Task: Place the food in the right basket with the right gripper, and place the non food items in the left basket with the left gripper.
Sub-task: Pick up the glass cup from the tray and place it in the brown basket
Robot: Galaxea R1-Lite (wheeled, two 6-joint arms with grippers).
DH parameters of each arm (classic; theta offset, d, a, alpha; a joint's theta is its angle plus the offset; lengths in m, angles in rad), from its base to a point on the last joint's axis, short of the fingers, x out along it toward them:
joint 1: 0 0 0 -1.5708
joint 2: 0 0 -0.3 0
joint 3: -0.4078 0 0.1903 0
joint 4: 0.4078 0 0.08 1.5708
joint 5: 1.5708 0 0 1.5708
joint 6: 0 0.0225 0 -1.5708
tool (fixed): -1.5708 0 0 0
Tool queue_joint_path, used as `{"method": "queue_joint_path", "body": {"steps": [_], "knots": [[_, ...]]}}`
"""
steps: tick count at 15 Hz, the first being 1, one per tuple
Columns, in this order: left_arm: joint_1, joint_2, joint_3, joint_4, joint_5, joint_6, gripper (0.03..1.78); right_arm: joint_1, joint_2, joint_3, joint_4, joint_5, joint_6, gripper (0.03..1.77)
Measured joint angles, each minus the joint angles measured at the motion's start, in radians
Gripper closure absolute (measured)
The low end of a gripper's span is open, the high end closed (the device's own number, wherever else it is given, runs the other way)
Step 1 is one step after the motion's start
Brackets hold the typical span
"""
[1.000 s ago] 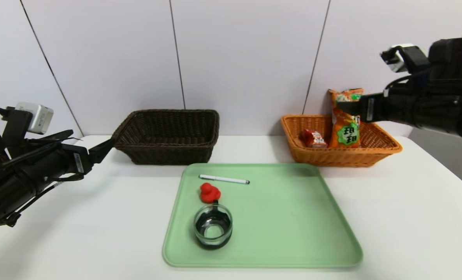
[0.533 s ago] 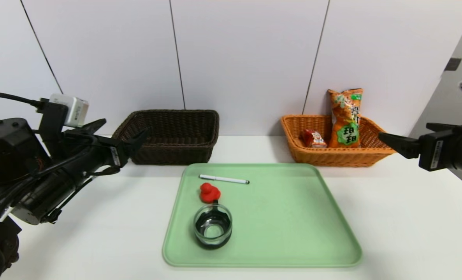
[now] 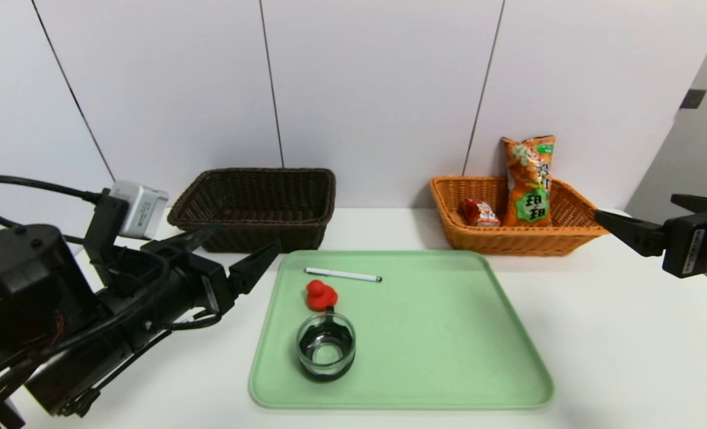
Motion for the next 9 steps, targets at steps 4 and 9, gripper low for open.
{"method": "queue_joint_path", "body": {"steps": [4, 9], "knots": [[-0.01, 0.028, 0.265, -0.286, -0.143, 0.0, 0.12, 0.0, -0.001, 0.012, 0.0, 0.0, -0.001, 0.11], [-0.062, 0.081, 0.31, -0.317, -0.182, 0.063, 0.12, 0.0, -0.005, 0.023, 0.0, 0.0, -0.003, 0.11]]}}
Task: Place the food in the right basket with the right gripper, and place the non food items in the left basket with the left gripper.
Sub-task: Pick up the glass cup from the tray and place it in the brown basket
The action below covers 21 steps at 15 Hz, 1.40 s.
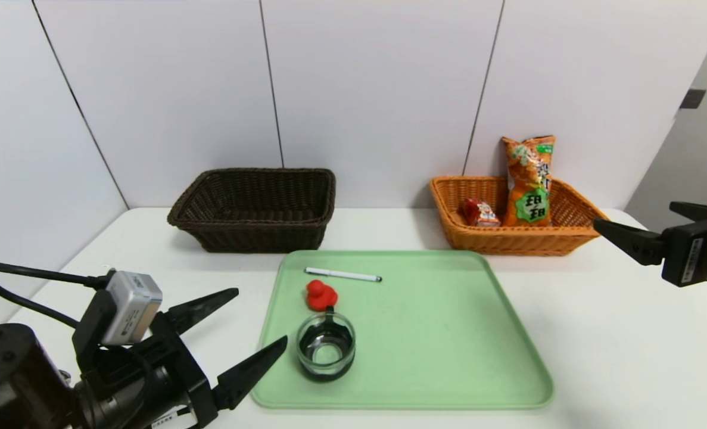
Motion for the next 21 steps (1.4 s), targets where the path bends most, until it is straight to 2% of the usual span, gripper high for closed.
{"method": "queue_joint_path", "body": {"steps": [6, 11, 21], "knots": [[-0.05, 0.131, 0.002, 0.0, -0.003, 0.092, 0.12, 0.0, -0.001, -0.008, 0.0, 0.0, 0.0, 0.11], [-0.094, 0.237, -0.036, 0.0, 0.0, 0.096, 0.12, 0.0, 0.001, -0.009, 0.002, 0.001, 0.001, 0.1], [-0.099, 0.351, -0.137, 0.0, 0.002, 0.094, 0.12, 0.0, 0.006, -0.006, 0.003, 0.011, 0.008, 0.1]]}}
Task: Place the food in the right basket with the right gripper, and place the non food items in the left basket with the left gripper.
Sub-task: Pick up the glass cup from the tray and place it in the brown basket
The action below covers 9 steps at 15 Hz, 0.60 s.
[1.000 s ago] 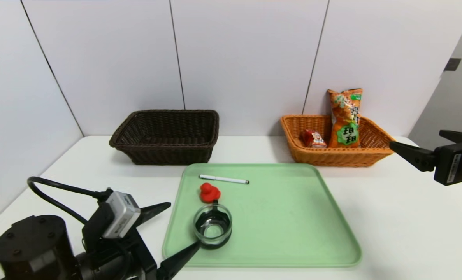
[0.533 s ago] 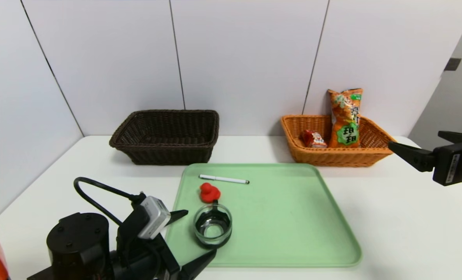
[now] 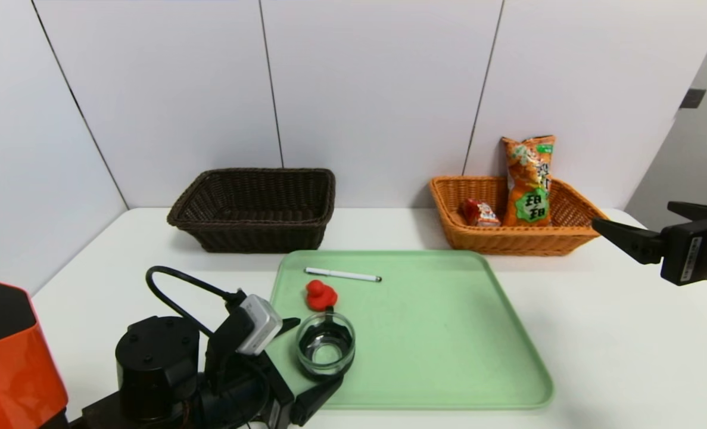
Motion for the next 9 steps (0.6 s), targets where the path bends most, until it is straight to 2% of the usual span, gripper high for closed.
{"method": "queue_joint_path", "body": {"steps": [9], "knots": [[0.0, 0.031, -0.029, 0.0, 0.001, -0.002, 0.12, 0.0, 0.0, 0.007, 0.0, 0.002, 0.001, 0.1]]}}
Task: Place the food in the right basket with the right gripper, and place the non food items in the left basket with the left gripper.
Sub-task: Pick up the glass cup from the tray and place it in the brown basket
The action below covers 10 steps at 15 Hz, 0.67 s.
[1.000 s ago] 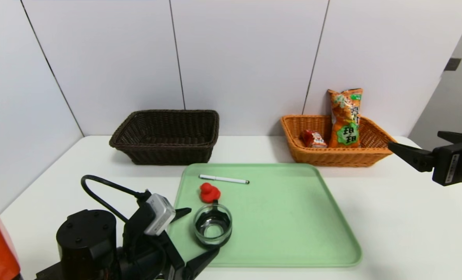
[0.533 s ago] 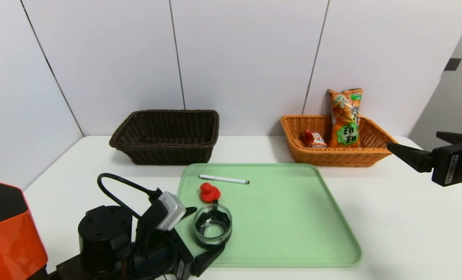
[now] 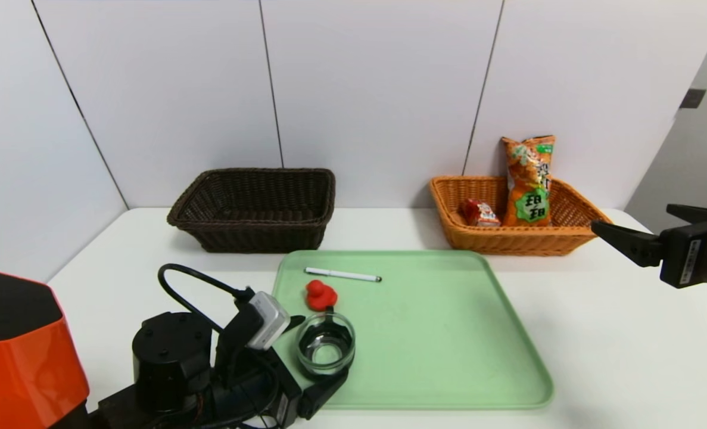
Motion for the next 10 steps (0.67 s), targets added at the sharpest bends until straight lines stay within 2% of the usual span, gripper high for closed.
{"method": "queue_joint_path", "body": {"steps": [1, 4, 6, 10], "knots": [[0.0, 0.0, 0.0, 0.0, 0.0, 0.001, 0.12, 0.0, 0.0, 0.0, 0.0, 0.0, 0.0, 0.1], [0.0, 0.001, -0.003, 0.0, 0.0, 0.006, 0.52, 0.0, -0.002, 0.002, 0.001, 0.0, 0.002, 0.1], [0.0, 0.0, 0.002, -0.001, 0.0, 0.006, 0.58, 0.0, -0.002, 0.003, 0.001, 0.0, 0.002, 0.1], [0.0, -0.006, 0.003, 0.001, 0.001, 0.006, 0.6, 0.0, -0.002, 0.003, 0.001, 0.007, 0.003, 0.1]]}}
